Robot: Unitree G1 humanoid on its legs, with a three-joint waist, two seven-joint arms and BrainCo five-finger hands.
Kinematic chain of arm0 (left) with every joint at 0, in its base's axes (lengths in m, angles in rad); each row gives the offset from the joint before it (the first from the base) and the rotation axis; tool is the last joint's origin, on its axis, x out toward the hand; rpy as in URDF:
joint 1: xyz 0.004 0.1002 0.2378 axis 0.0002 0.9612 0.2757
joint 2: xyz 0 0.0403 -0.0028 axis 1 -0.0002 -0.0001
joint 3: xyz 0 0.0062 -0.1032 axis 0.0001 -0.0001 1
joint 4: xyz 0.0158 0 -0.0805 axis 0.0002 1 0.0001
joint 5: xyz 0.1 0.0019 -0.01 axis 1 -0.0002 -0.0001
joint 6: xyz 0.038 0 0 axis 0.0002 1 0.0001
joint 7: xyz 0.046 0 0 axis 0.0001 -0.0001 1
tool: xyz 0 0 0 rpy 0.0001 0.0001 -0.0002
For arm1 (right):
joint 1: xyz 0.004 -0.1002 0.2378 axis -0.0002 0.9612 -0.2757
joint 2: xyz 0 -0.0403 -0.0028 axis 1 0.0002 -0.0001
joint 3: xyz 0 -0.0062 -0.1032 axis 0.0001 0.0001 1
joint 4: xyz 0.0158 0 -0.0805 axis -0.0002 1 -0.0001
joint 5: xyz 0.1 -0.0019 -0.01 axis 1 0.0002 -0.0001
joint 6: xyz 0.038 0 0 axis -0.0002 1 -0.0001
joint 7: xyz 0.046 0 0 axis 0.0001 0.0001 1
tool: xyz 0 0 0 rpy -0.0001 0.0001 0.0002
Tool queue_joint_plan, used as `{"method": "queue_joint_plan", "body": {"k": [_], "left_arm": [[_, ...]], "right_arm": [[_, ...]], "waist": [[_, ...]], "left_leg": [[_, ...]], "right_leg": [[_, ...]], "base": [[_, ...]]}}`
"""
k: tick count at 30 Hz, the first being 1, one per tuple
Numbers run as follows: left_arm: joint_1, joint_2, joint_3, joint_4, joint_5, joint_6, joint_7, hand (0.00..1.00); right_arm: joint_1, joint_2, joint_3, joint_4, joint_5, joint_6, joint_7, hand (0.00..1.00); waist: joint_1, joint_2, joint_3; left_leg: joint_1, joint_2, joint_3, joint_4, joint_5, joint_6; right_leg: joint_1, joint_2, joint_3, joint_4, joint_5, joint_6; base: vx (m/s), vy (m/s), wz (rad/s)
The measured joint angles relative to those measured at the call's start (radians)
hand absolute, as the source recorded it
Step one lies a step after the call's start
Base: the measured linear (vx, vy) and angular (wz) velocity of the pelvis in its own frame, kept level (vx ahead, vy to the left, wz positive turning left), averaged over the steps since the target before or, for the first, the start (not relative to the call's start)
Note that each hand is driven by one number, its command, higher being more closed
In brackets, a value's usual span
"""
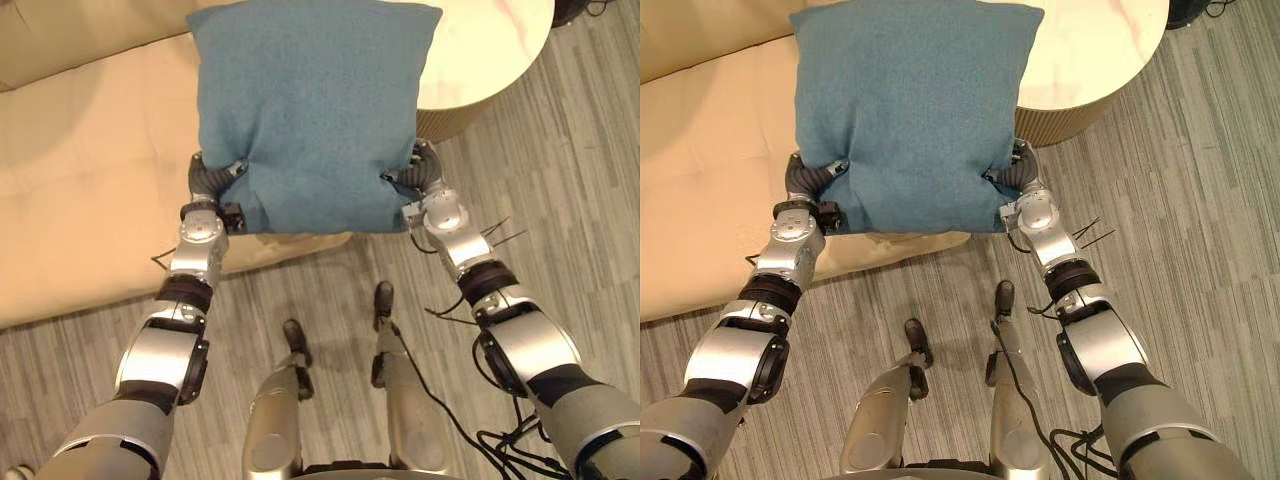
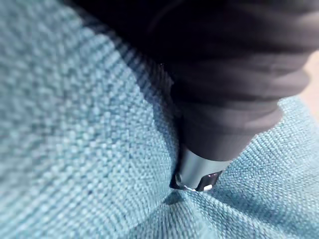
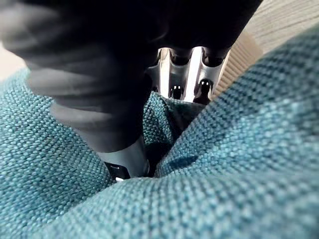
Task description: Pick up cushions and gather them together orderly.
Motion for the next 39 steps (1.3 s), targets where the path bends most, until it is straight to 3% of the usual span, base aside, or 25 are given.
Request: {"method": "queue_joint_plan", "body": {"k": [8, 11, 15, 19, 20, 22, 23, 24, 25, 26, 27, 28, 29, 31, 32, 33, 34, 35, 36, 39], "left_arm": [[0.453, -0.112, 0.053, -0.365, 0.033, -0.001, 0.012, 1.00], [0.659, -0.174, 0.064, -0.453, 0.039, 0.000, 0.012, 1.00], [0.832, -0.234, 0.071, -0.563, 0.057, -0.001, 0.009, 1.00], [0.885, -0.232, 0.091, -0.611, 0.066, -0.004, 0.009, 1.00], [0.885, -0.231, 0.091, -0.612, 0.078, -0.004, 0.009, 1.00], [0.885, -0.231, 0.091, -0.614, 0.084, -0.004, 0.009, 1.00], [0.883, -0.241, 0.091, -0.619, 0.098, -0.005, 0.009, 1.00], [0.871, -0.238, 0.090, -0.617, 0.099, -0.004, 0.008, 1.00], [0.870, -0.236, 0.089, -0.617, 0.102, -0.003, 0.007, 1.00], [0.880, -0.233, 0.087, -0.617, 0.113, -0.003, 0.006, 1.00], [0.884, -0.231, 0.087, -0.617, 0.118, -0.003, 0.006, 1.00], [0.881, -0.232, 0.088, -0.618, 0.118, -0.003, 0.006, 1.00], [0.880, -0.232, 0.087, -0.624, 0.117, -0.003, 0.006, 1.00], [0.880, -0.242, 0.088, -0.641, 0.116, -0.005, 0.006, 1.00], [0.880, -0.246, 0.087, -0.650, 0.116, -0.005, 0.006, 1.00], [0.881, -0.252, 0.084, -0.664, 0.114, -0.004, 0.006, 1.00], [0.882, -0.249, 0.046, -0.687, 0.102, -0.004, -0.017, 1.00], [0.886, -0.250, 0.043, -0.687, 0.102, -0.005, -0.031, 1.00], [0.888, -0.250, 0.043, -0.687, 0.102, -0.007, -0.037, 1.00], [0.888, -0.236, 0.036, -0.683, 0.097, -0.007, -0.038, 1.00]], "right_arm": [[0.387, 0.018, -0.023, -0.430, -0.054, 0.010, -0.009, 1.00], [0.519, 0.058, -0.023, -0.516, -0.080, 0.009, 0.008, 1.00], [0.637, 0.087, -0.020, -0.599, -0.090, -0.013, 0.037, 1.00], [0.653, 0.109, 0.005, -0.623, -0.136, -0.027, 0.041, 1.00], [0.653, 0.115, 0.009, -0.623, -0.159, -0.028, 0.041, 1.00], [0.649, 0.113, 0.009, -0.623, -0.170, -0.028, 0.041, 1.00], [0.644, 0.109, 0.009, -0.622, -0.181, -0.028, 0.040, 1.00], [0.644, 0.107, 0.009, -0.612, -0.189, -0.028, 0.038, 1.00], [0.649, 0.108, 0.009, -0.600, -0.192, -0.028, 0.037, 1.00], [0.656, 0.110, 0.009, -0.570, -0.192, -0.028, 0.037, 1.00], [0.655, 0.108, 0.009, -0.551, -0.191, -0.028, 0.037, 1.00], [0.651, 0.107, 0.009, -0.546, -0.191, -0.028, 0.037, 1.00], [0.641, 0.106, 0.009, -0.545, -0.190, -0.031, 0.037, 1.00], [0.623, 0.092, 0.009, -0.543, -0.181, -0.041, 0.037, 1.00], [0.620, 0.087, 0.009, -0.535, -0.165, -0.041, 0.037, 1.00], [0.620, 0.085, 0.009, -0.501, -0.154, -0.040, 0.036, 1.00], [0.639, 0.064, -0.016, -0.491, -0.139, -0.037, 0.035, 1.00], [0.652, 0.060, -0.018, -0.496, -0.121, -0.037, 0.036, 1.00], [0.655, 0.058, -0.018, -0.497, -0.113, -0.037, 0.037, 1.00], [0.666, 0.062, -0.018, -0.502, -0.112, -0.037, 0.038, 1.00]], "waist": [[0.009, 0.001, -0.020], [0.022, 0.004, -0.127], [0.052, 0.002, -0.216], [0.061, -0.008, -0.249], [0.073, -0.009, -0.250], [0.074, -0.006, -0.253], [0.080, 0.006, -0.264], [0.063, 0.013, -0.260], [0.058, 0.010, -0.260], [0.056, 0.002, -0.264], [0.066, -0.009, -0.267], [0.076, -0.017, -0.272], [0.098, -0.005, -0.279], [0.110, 0.045, -0.280], [0.121, 0.070, -0.269], [0.125, 0.079, -0.265], [0.092, 0.041, -0.253], [0.075, 0.035, -0.254], [0.070, 0.046, -0.260], [0.074, 0.039, -0.263]], "left_leg": [[0.125, 0.017, 0.001, 0.002, -0.042, -0.007], [0.139, 0.018, 0.006, 0.000, -0.057, -0.008], [0.194, 0.026, 0.007, -0.004, -0.064, -0.015], [0.207, 0.022, 0.015, 0.001, -0.068, -0.009], [0.197, 0.020, 0.019, 0.012, -0.072, -0.004], [0.175, 0.017, 0.019, 0.029, -0.072, 0.003], [0.141, 0.039, 0.020, 0.027, -0.057, 0.029], [0.116, 0.052, -0.009, 0.037, -0.039, 0.036], [0.124, 0.052, -0.031, 0.033, -0.029, 0.033], [0.132, 0.038, -0.076, 0.030, -0.007, 0.031], [0.126, 0.023, -0.119, 0.030, 0.007, 0.027], [0.115, 0.019, -0.138, 0.030, 0.019, 0.023], [0.077, 0.012, -0.177, 0.010, 0.053, 0.014], [0.017, 0.035, -0.242, -0.046, 0.125, -0.001], [0.013, 0.052, -0.272, -0.098, 0.178, -0.015], [0.016, 0.061, -0.262, -0.172, 0.287, -0.027], [0.006, 0.007, -0.051, -0.041, 0.198, 0.067], [0.038, -0.006, -0.025, -0.002, 0.127, 0.053], [0.086, -0.004, -0.019, -0.041, 0.086, 0.038], [0.096, -0.006, -0.005, -0.071, 0.052, 0.049]], "right_leg": [[0.124, 0.024, 0.007, -0.003, -0.028, 0.006], [0.136, 0.026, 0.014, -0.003, -0.054, 0.005], [0.188, 0.033, 0.010, -0.003, -0.061, 0.010], [0.202, 0.019, 0.019, -0.003, -0.060, 0.012], [0.200, 0.015, 0.026, 0.000, -0.053, 0.022], [0.165, 0.012, 0.041, 0.027, -0.023, 0.082], [0.138, 0.024, 0.070, 0.025, 0.016, 0.163], [0.074, 0.017, 0.081, 0.283, -0.182, 0.057], [0.064, 0.013, 0.079, 0.424, -0.279, 0.031], [0.092, 0.006, 0.080, 0.553, -0.389, 0.059], [0.140, 0.000, 0.088, 0.547, -0.444, 0.058], [0.156, -0.001, 0.085, 0.521, -0.456, 0.051], [0.172, 0.009, 0.066, 0.435, -0.455, 0.049], [0.190, 0.048, 0.005, 0.304, -0.399, 0.012], [0.198, 0.070, -0.033, 0.270, -0.372, -0.006], [0.198, 0.078, -0.088, 0.279, -0.367, -0.027], [0.189, -0.021, -0.195, 0.287, -0.368, -0.059], [0.194, -0.036, -0.191, 0.265, -0.357, -0.043], [0.195, -0.029, -0.190, 0.243, -0.342, -0.024], [0.204, -0.017, -0.172, 0.192, -0.311, -0.013]], "base": [[0.03, 0.040, -0.05], [0.03, 0.040, -0.04], [0.04, 0.024, -0.01], [-0.04, 0.038, -0.05], [-0.11, 0.057, -0.10], [-0.14, 0.053, -0.14], [-0.17, 0.082, 0.15], [-0.14, 0.065, 0.42], [-0.04, 0.035, 0.95], [-0.04, -0.092, 1.12], [-0.07, -0.129, 1.08], [-0.14, -0.171, 0.96], [-0.15, -0.133, 0.81], [-0.17, -0.117, 0.82], [-0.27, -0.150, 0.97], [-0.53, -0.171, 2.00], [-0.50, -0.112, 1.90], [-0.41, 0.017, 1.48], [-0.12, 0.094, 0.20], [-0.10, 0.143, -0.08]]}}
